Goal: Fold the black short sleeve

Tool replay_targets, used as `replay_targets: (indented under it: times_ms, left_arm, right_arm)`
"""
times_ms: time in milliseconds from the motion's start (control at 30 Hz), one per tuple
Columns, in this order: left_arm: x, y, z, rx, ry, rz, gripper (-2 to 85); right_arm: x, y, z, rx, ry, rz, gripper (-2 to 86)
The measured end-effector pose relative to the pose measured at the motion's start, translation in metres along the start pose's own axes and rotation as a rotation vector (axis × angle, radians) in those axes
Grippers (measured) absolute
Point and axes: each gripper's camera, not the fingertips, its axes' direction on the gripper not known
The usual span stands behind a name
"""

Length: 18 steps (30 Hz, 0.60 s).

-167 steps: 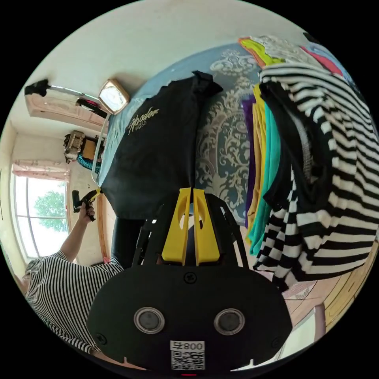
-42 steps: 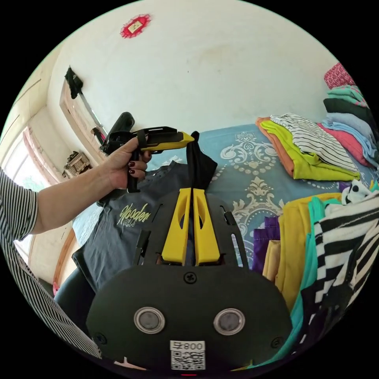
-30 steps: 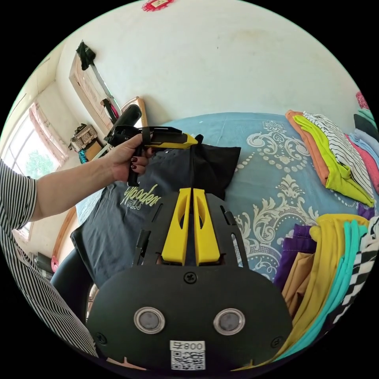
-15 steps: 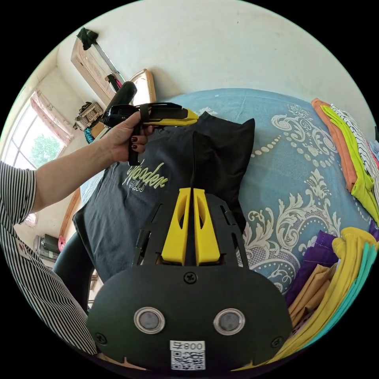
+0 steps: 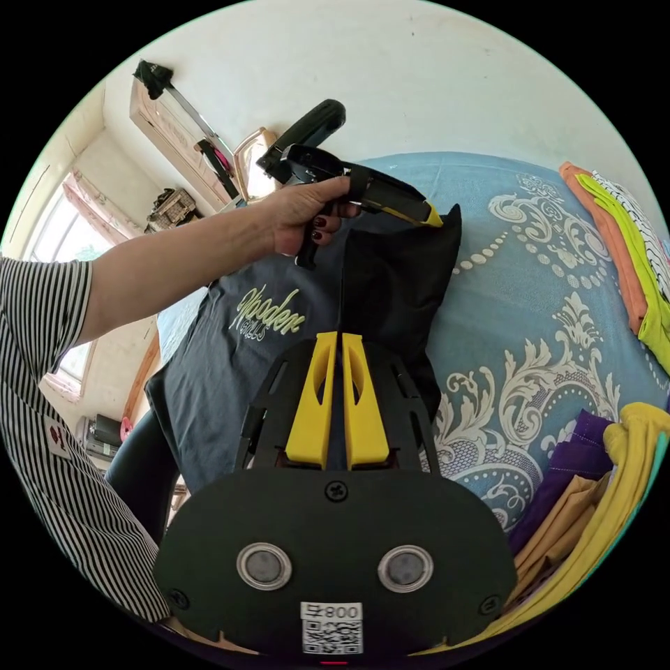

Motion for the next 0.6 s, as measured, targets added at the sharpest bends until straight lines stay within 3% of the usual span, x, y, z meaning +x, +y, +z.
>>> replay_targets:
  times_ms: [367,467,600]
  left_arm:
    - [0.029,0.009,-0.012,0.033,-0.107,0.045,0.2]
    - [0.034,0.022,-0.023,0.09,-0.146,0.025,0.2]
    - [0.054,0.041,-0.037,0.145,-0.112,0.085,0.2]
  right_arm:
    - [0.009,-0.007,-0.008,0.064,-0.101,-0.018,0.0]
    - [0.02,-0.004,-0.02,0.154,-0.032,0.08,0.0]
    - [0.041,-0.003,-0.008,0.082,0.027,0.237,0.0]
